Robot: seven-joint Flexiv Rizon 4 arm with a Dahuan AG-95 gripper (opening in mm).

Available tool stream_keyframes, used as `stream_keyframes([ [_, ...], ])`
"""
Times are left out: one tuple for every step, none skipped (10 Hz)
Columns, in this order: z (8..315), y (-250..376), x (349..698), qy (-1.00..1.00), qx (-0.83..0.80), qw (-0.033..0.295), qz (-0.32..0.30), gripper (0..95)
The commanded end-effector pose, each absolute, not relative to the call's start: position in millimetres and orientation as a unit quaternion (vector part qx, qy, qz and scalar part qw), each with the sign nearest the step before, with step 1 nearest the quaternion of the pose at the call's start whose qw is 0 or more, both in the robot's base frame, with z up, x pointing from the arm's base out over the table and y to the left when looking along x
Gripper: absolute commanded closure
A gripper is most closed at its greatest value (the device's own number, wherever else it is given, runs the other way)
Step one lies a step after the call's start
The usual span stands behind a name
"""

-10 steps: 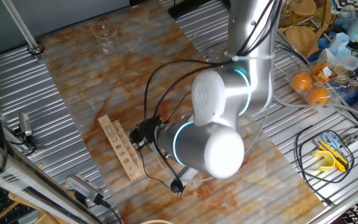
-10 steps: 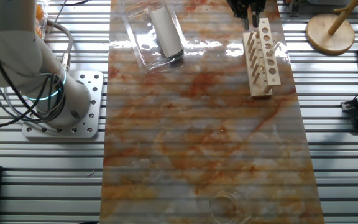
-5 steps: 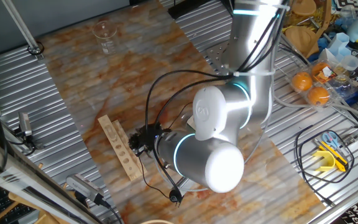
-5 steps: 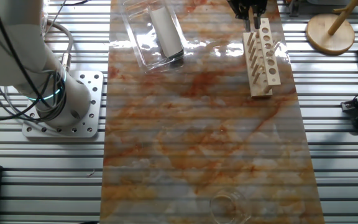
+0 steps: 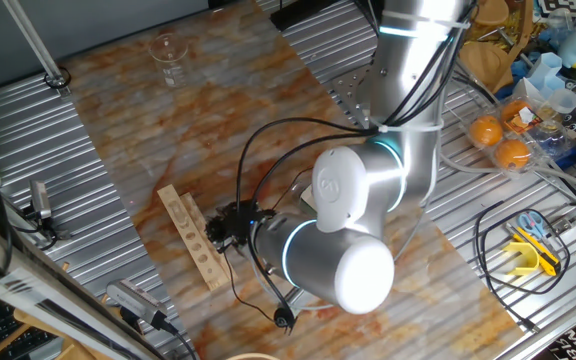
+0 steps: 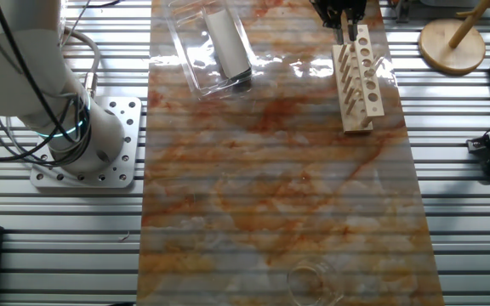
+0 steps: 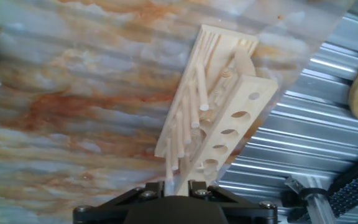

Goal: Pour out the test tube

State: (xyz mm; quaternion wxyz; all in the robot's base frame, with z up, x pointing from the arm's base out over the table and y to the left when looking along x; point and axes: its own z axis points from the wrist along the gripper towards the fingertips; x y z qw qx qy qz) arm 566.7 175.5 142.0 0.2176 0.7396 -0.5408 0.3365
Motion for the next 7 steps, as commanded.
stream_keyframes([
  [140.7, 173.4, 567.9, -0.537, 0.742, 0.217, 0.338, 76.0],
  [140.1, 173.0, 568.2, -0.532, 0.744, 0.218, 0.340, 76.0],
  [140.1, 173.1, 568.2, -0.529, 0.742, 0.223, 0.345, 76.0],
  [139.7, 174.3, 568.2, -0.517, 0.748, 0.228, 0.349, 76.0],
  [139.2, 175.8, 568.3, -0.507, 0.752, 0.233, 0.351, 76.0],
  [138.7, 177.1, 568.3, -0.498, 0.753, 0.239, 0.358, 76.0],
  [138.6, 177.2, 568.3, -0.485, 0.756, 0.242, 0.367, 76.0],
])
